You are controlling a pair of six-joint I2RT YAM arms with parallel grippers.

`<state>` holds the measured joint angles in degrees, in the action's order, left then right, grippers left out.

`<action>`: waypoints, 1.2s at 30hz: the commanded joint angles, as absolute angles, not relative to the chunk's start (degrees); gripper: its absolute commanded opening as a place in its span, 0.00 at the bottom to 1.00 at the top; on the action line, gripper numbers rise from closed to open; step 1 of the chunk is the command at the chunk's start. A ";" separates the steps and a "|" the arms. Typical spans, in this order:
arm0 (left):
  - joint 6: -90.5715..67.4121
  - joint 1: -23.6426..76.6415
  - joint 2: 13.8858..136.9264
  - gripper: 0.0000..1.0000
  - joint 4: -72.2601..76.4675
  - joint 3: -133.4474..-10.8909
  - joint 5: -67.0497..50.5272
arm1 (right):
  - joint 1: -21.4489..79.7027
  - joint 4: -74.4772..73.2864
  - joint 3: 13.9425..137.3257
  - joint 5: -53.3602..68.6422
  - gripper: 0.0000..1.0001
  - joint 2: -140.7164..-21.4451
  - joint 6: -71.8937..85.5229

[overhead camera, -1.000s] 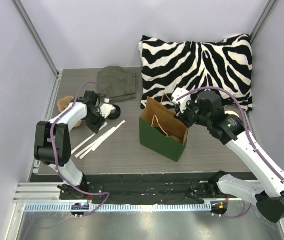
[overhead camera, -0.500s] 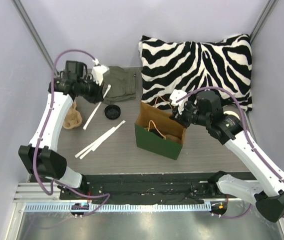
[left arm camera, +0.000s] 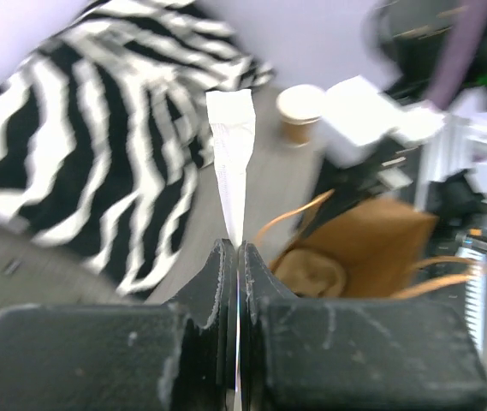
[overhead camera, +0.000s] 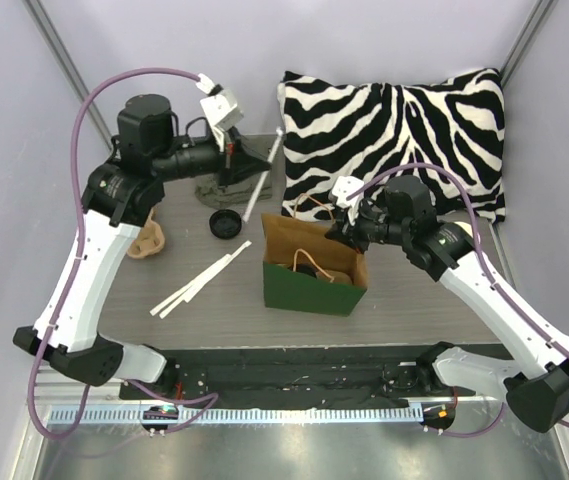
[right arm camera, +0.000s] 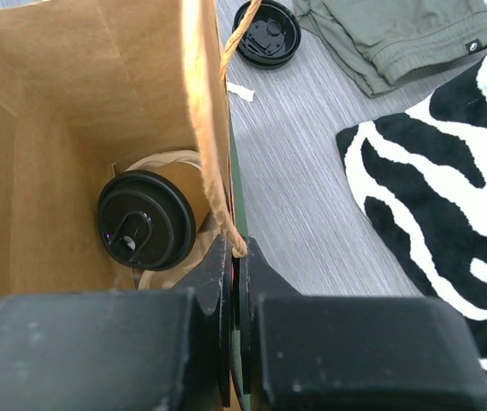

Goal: Pack the takeout coffee

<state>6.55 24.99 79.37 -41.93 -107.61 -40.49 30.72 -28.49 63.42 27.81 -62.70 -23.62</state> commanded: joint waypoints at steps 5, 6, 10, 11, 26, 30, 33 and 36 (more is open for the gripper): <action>0.88 37.07 79.19 0.00 -27.96 -105.30 -44.39 | 30.59 -25.40 65.57 29.09 0.06 -64.07 -21.18; 0.53 37.87 79.28 0.00 -27.34 -104.68 -44.04 | 30.59 -25.31 65.65 29.09 0.07 -64.16 -20.49; 0.26 41.30 79.98 0.00 -26.37 -103.63 -43.59 | 30.50 -25.31 66.70 28.39 0.14 -64.34 -18.55; 0.26 42.27 80.07 0.00 -26.19 -102.93 -43.51 | 30.50 -25.23 66.97 27.52 0.17 -64.34 -18.11; 3.33 44.03 77.69 0.00 -26.63 -89.04 -40.43 | 30.50 -26.10 69.61 25.23 0.55 -63.81 -15.21; 5.62 44.03 77.26 0.00 -29.09 -87.54 -40.34 | 30.41 -27.51 70.84 21.98 0.75 -63.28 -15.03; 8.08 44.03 76.82 0.00 -31.54 -85.96 -39.99 | 29.89 -28.65 71.45 18.99 0.86 -61.88 -14.94; 10.71 44.12 76.73 0.00 -33.13 -84.99 -39.29 | 29.62 -29.79 71.37 17.58 0.92 -60.30 -15.12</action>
